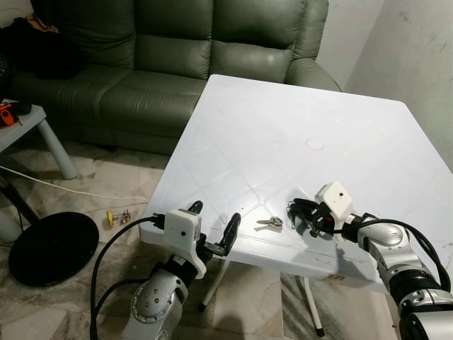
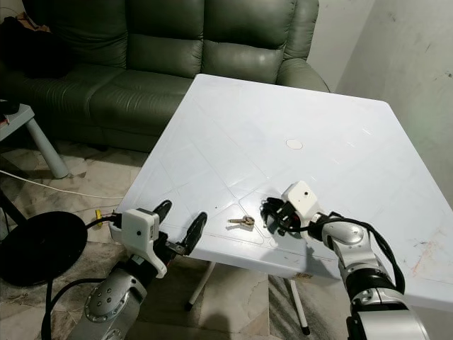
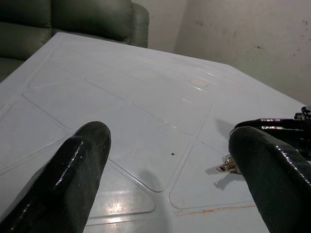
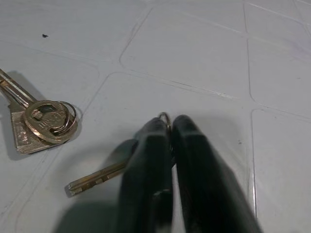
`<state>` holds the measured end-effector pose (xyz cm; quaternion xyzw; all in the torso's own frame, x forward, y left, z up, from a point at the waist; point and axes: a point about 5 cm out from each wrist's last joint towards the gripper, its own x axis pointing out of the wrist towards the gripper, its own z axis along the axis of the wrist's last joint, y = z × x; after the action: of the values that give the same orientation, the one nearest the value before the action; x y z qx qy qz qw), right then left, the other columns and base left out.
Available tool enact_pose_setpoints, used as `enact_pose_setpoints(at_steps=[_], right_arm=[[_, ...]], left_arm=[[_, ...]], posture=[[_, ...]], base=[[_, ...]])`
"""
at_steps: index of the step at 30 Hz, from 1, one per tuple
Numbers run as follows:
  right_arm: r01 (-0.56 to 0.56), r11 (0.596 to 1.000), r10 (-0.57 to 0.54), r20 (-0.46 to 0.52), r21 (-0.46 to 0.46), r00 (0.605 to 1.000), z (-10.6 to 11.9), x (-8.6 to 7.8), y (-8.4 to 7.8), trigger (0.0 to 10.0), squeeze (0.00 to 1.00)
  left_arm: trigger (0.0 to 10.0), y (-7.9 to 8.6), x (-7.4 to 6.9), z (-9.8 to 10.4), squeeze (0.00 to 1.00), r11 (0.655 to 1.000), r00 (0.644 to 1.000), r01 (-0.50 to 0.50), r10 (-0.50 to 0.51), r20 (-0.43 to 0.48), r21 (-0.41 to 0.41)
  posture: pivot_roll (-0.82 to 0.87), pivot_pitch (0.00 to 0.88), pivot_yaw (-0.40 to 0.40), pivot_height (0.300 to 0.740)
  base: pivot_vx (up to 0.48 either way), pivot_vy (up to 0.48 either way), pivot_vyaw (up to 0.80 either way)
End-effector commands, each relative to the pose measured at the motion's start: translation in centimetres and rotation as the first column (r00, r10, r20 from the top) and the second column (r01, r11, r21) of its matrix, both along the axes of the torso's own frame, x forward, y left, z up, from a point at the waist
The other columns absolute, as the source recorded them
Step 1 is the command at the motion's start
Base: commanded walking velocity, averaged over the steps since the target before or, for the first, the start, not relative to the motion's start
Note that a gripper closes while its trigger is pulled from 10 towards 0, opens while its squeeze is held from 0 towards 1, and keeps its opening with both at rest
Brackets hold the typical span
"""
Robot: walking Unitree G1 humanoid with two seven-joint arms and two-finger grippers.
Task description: Hang keys on a hook
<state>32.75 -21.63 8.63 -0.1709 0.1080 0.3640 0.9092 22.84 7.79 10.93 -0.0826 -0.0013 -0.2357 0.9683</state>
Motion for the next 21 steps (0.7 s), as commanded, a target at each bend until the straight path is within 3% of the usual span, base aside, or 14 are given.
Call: enact_pose_setpoints(at_steps=[1,5,10,11,14,15,17,18,19,20,21], right_arm=[[-0.003,1.0,0.003,0.007,0.013,1.0,0.4,0.2,-0.2,0.0,0.0],[-0.011,0.998,0.011,0.006,0.065,1.0,0.6,0.2,-0.2,0.0,0.0],[0.034,0.978,-0.04,0.026,0.207,0.999,1.6,0.7,0.0,0.0,0.0],[0.06,0.948,-0.075,0.034,0.312,0.997,2.1,1.1,0.2,0.0,0.0],[0.098,0.869,-0.129,0.031,0.485,0.991,3.0,1.6,0.5,0.0,0.0],[0.098,0.869,-0.129,0.031,0.485,0.991,3.0,1.6,0.5,0.0,0.0],[0.124,0.8,-0.167,0.019,0.588,0.986,3.6,1.9,0.7,0.0,0.0],[0.124,0.8,-0.167,0.019,0.588,0.986,3.6,1.9,0.7,0.0,0.0],[0.137,0.756,-0.191,0.016,0.64,0.981,3.9,2.1,0.7,0.0,0.0],[0.169,0.679,-0.252,0.011,0.714,0.968,4.5,2.4,0.7,0.0,0.0],[0.169,0.679,-0.252,0.011,0.714,0.968,4.5,2.4,0.7,0.0,0.0]], left_arm=[[10.0,-0.3,0.0,0.3,0.0,1.0,1.0,0.004,-0.004,0.005,-0.006],[10.0,-0.3,0.0,0.3,0.0,1.0,1.0,0.001,-0.001,0.004,-0.008],[10.0,-0.1,0.2,0.4,0.0,1.0,1.0,-0.01,0.01,0.002,-0.019],[10.0,0.0,0.4,0.4,0.0,0.999,1.0,-0.018,0.018,0.002,-0.028],[10.0,0.3,0.7,0.6,0.0,0.999,0.999,-0.037,0.037,0.006,-0.04],[10.0,0.3,0.7,0.6,0.0,0.999,0.999,-0.037,0.037,0.006,-0.04],[10.0,0.5,1.0,0.7,0.0,0.998,0.999,-0.052,0.053,0.009,-0.047],[10.0,0.5,1.0,0.7,0.0,0.998,0.999,-0.052,0.053,0.009,-0.047],[10.0,0.7,1.2,0.8,0.0,0.997,0.998,-0.06,0.061,0.011,-0.051],[10.0,0.8,1.5,1.0,0.0,0.996,0.997,-0.07,0.071,0.02,-0.051],[10.0,0.8,1.5,1.0,0.0,0.996,0.997,-0.07,0.071,0.02,-0.051]], posture=[[0.05,0.023,-0.094,0.715],[0.05,0.023,-0.094,0.715],[0.05,0.026,-0.095,0.715],[0.05,0.026,-0.097,0.715],[0.05,0.026,-0.096,0.715],[0.05,0.026,-0.096,0.715],[0.05,0.024,-0.095,0.715],[0.05,0.024,-0.095,0.715],[0.05,0.022,-0.094,0.715],[0.05,0.022,-0.094,0.715],[0.05,0.022,-0.094,0.715]], base=[[0.0,0.0,0.0],[0.0,0.0,0.0],[0.0,0.0,0.0],[0.0,0.0,0.0],[0.0,0.0,0.0],[0.0,0.0,0.0],[0.0,0.0,0.0],[0.0,0.0,0.0],[0.0,0.0,0.0],[0.0,0.0,0.0],[0.0,0.0,0.0]])
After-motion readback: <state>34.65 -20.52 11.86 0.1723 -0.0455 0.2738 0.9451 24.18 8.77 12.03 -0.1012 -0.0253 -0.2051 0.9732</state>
